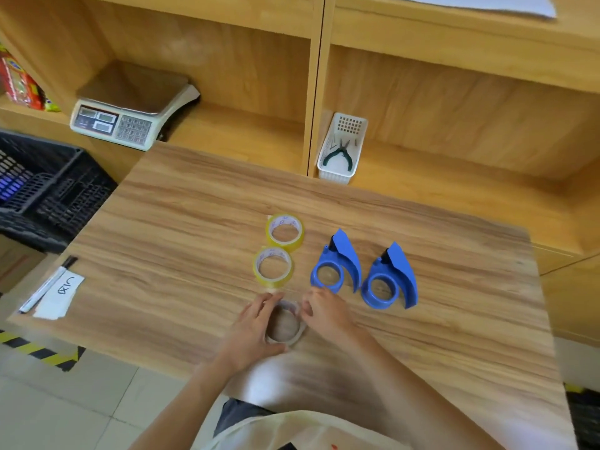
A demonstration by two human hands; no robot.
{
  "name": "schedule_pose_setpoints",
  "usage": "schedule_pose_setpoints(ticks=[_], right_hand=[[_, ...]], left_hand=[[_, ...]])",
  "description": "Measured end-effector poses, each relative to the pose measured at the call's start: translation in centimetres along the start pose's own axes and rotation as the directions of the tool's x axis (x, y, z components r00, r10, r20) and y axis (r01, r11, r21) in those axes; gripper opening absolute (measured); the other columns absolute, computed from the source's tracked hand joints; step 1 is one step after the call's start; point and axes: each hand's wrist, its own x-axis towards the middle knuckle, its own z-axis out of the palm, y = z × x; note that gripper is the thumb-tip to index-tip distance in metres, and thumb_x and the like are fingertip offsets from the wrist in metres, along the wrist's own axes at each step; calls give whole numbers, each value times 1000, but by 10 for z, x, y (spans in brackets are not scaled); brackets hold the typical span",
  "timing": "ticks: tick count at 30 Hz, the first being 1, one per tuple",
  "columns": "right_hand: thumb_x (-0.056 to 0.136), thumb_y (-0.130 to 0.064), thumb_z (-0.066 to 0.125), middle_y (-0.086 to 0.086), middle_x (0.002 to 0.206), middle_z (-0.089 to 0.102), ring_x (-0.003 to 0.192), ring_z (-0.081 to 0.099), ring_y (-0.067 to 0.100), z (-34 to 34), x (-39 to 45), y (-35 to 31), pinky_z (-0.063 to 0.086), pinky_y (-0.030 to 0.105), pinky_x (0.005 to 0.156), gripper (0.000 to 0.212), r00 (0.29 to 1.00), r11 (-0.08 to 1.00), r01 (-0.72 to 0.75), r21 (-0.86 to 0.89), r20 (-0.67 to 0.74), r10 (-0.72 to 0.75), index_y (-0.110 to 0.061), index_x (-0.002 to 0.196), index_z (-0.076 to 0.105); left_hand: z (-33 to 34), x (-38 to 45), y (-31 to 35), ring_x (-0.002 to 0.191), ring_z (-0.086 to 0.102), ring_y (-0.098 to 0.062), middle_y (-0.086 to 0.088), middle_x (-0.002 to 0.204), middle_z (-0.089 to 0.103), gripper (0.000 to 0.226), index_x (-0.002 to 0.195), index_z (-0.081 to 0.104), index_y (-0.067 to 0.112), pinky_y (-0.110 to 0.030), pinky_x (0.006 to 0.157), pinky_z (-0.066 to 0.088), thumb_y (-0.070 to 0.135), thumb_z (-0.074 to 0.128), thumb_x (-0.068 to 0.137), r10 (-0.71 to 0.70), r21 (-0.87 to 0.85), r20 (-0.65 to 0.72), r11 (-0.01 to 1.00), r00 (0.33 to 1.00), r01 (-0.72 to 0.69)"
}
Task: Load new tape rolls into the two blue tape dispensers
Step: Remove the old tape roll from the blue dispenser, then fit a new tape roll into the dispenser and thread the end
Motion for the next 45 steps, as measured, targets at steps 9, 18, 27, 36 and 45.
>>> schedule_pose_setpoints(ticks=[9,18,27,36,45], right_hand=[[95,-48,50,-3,81,52,78,55,21,10,5,0,37,35,63,43,994,993,-101,53,34,99,-25,62,36],[98,-20,40,6,118,66,102,64,32,-3,35,-11,53,45,78,40,990,983,-141,119,-14,143,-31,137,44],[95,-11,40,11,133,59,117,56,35,14,70,-28,48,43,80,46,971,984,-179,-27,157,181,-25,139,44],[99,-40,43,-3,97,71,92,66,24,-19,50,11,47,35,63,24,959,996,-80,-34,-277,67,-32,109,63],[100,-42,45,-9,104,58,82,65,20,-20,15,66,40,31,54,17,892,977,-200,74,-399,212,-31,107,55]], left_hand=[[-18,9,-14,132,42,-11,6,140,40,97,152,28,31,-35,112,36,80,55,72,46,-88,44,995,998,-42],[-49,69,-34,121,51,-42,-17,144,40,61,140,46,16,-46,101,46,20,60,81,-15,110,-38,994,999,19],[-54,89,-40,127,47,-21,11,142,50,54,136,52,33,-34,103,42,5,55,90,1,488,173,869,985,-87],[-61,102,-5,69,71,-14,14,74,73,35,82,75,32,-24,55,56,31,93,52,353,497,26,807,935,-319],[-40,135,66,64,71,-15,9,71,70,29,74,68,26,-24,47,51,35,87,55,416,501,122,758,901,-418]])
